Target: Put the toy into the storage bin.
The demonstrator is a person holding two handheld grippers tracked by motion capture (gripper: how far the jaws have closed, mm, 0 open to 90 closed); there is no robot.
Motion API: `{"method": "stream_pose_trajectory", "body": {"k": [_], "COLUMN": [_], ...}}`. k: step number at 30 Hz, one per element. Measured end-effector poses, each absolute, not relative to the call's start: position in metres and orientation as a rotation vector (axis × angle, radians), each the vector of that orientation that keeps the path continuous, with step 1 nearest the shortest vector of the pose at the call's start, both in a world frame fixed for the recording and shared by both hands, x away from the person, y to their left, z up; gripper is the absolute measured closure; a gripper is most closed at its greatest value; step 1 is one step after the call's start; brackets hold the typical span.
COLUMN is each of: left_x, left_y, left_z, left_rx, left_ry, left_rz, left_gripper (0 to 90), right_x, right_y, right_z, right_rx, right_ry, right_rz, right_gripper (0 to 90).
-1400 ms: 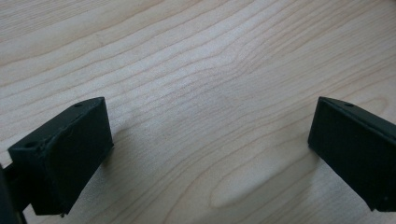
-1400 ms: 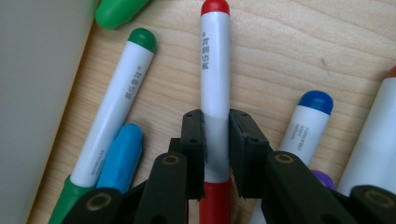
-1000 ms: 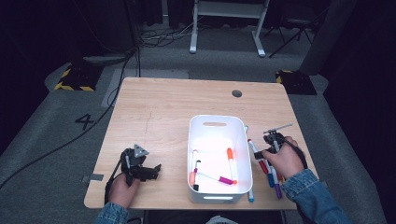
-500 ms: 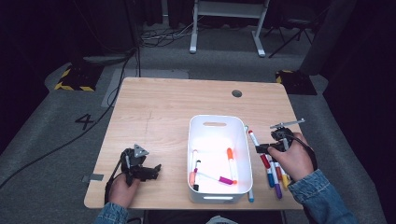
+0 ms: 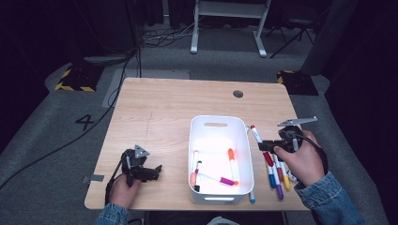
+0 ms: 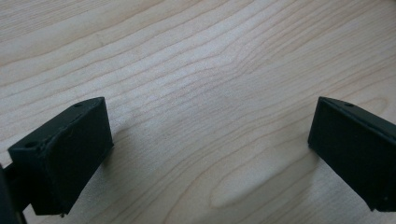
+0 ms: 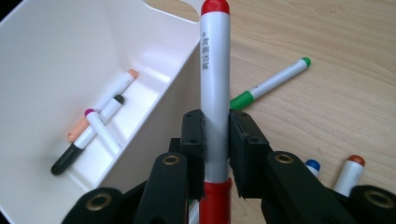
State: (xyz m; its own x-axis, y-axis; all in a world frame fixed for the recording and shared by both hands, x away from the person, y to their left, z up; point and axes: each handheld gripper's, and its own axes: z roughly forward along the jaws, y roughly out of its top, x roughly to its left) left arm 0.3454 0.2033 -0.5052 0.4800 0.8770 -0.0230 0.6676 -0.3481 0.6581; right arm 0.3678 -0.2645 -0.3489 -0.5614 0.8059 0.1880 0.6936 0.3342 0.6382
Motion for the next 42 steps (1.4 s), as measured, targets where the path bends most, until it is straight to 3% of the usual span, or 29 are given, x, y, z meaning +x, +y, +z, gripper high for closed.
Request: {"method": "stream_pose_trajectory", "body": {"k": [21, 42], "left_x": [0.343, 0.343], "left_y": [0.203, 0.203], "left_z": [-0.505, -0.505], "left_rx": [2.118, 2.119], "left_ry": [1.281, 1.280], "left_rz": [0.449, 0.449], "left_gripper": [0.0, 0.0], "right_x": [0.341, 0.320], "right_y": [-0.223, -0.186], "right_z": [-0.320, -0.329], "right_rx": [1.192, 1.045], "right_ry": [2.549, 2.730], "right_rz": [1.128, 1.149], "right_gripper": [77.0, 77.0]}}
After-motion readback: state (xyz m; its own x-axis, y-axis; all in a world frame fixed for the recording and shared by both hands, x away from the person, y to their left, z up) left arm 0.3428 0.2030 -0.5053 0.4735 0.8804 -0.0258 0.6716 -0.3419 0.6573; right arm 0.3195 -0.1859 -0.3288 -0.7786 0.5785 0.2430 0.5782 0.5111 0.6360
